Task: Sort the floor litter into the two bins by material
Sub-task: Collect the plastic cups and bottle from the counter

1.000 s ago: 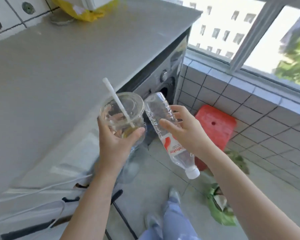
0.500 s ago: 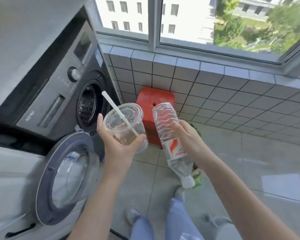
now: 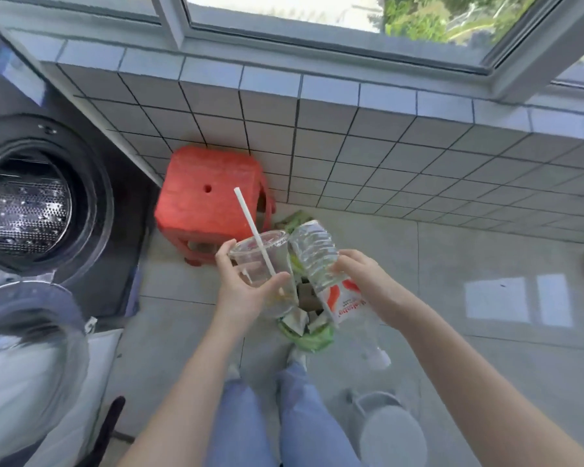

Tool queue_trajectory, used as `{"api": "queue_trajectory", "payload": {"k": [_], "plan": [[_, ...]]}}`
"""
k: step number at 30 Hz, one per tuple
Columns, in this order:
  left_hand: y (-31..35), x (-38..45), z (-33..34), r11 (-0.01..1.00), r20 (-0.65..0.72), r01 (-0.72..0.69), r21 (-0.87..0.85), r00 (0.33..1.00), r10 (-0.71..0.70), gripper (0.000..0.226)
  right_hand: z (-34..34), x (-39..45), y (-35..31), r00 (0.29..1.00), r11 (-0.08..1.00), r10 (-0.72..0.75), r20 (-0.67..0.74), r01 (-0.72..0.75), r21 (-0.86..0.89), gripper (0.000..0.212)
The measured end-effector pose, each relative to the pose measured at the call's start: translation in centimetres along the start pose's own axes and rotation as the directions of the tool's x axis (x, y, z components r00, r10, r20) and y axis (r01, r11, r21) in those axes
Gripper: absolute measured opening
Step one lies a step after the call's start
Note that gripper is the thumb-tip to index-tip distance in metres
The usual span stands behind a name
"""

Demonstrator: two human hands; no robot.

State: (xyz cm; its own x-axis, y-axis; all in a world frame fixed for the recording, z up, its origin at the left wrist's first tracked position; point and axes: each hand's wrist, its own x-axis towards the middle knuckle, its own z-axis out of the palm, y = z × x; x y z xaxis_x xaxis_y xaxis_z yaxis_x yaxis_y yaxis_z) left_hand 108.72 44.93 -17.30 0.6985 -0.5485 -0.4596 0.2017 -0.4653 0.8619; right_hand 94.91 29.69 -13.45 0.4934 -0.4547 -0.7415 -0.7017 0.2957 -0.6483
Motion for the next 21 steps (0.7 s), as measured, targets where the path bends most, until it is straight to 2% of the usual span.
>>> {"api": "queue_trajectory", "payload": {"k": [5,11,14,15,18,21], "plan": [[-4.5,5.6,5.2,0.987,0.049,0.065,0.148,0.996,-0.073,0.096,-2.4,7.1,5.9,0.979,0.974,0.187,-0.083,-0.173,0.149,0.058],[-12.3,14.0,9.9,0.968,0.119,0.123,0.219,0.981,-0.152,0.094,-3.1,16.6,12.2,0.932,0.909,0.355,-0.073,-0.325,0.262,0.032],[-16.7,18.3,11.8,0.952,0.125,0.179,0.249,0.969,-0.214,0.092,-2.8,21.3,15.5,0.935,0.923,0.346,-0.079,-0.325,0.205,0.015],[-18.1,19.5,12.3,0.945,0.131,0.198,0.260,0.962,-0.237,0.092,-2.5,22.7,16.4,0.941,0.937,0.328,-0.086,-0.313,0.155,0.015],[-23.5,24.0,14.0,0.924,0.137,0.247,0.292,0.945,-0.296,0.095,-1.4,28.2,19.7,0.941,0.947,0.320,-0.113,-0.319,0.025,0.045],[-27.5,28.1,15.2,0.909,0.130,0.254,0.330,0.942,-0.311,0.103,-0.3,33.0,22.1,0.924,0.937,0.349,-0.159,-0.348,0.032,0.062]]}}
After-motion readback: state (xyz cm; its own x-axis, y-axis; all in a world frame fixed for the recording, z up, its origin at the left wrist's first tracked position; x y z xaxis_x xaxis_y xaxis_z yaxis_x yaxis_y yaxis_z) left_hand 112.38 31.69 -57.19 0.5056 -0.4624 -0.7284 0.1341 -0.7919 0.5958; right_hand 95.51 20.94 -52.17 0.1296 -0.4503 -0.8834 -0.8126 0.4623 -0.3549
